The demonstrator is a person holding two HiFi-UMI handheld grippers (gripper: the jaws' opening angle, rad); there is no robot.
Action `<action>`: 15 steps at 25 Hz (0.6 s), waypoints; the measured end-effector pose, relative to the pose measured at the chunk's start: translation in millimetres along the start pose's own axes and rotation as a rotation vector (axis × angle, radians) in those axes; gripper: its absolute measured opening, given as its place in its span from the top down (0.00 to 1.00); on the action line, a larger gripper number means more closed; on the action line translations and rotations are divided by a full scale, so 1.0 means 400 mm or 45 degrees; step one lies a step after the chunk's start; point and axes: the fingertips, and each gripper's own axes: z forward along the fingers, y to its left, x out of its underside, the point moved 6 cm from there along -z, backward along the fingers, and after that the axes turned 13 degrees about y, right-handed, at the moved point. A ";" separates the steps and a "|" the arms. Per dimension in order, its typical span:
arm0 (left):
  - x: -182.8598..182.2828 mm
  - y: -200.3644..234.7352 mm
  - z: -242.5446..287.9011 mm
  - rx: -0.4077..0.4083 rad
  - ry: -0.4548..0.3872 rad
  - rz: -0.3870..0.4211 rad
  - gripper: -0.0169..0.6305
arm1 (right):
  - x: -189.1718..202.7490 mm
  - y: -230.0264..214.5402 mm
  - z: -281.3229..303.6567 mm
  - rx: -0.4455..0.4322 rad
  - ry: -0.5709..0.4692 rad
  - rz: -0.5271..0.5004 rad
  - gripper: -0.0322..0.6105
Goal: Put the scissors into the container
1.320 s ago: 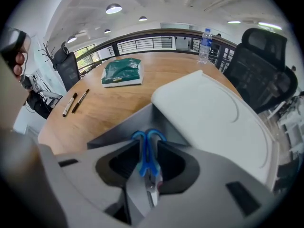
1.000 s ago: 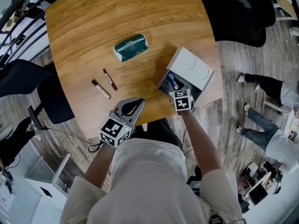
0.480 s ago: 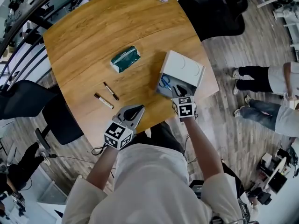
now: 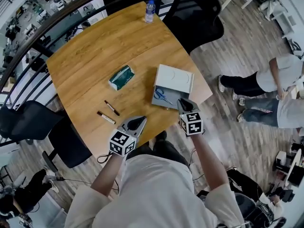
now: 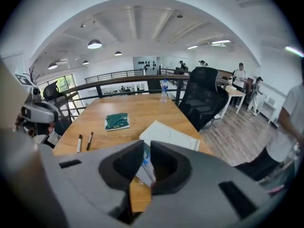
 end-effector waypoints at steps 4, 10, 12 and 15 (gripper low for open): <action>-0.032 -0.060 0.008 -0.021 -0.026 0.015 0.99 | 0.012 -0.027 -0.112 -0.045 -0.094 0.066 0.90; -0.089 -0.172 0.023 -0.034 -0.104 0.015 0.99 | 0.045 -0.070 -0.256 -0.095 -0.214 0.086 0.90; -0.102 -0.206 0.029 -0.039 -0.119 0.024 0.99 | 0.059 -0.085 -0.302 -0.115 -0.251 0.103 0.90; -0.127 -0.250 0.037 -0.044 -0.141 0.039 0.99 | 0.073 -0.111 -0.371 -0.126 -0.310 0.113 0.90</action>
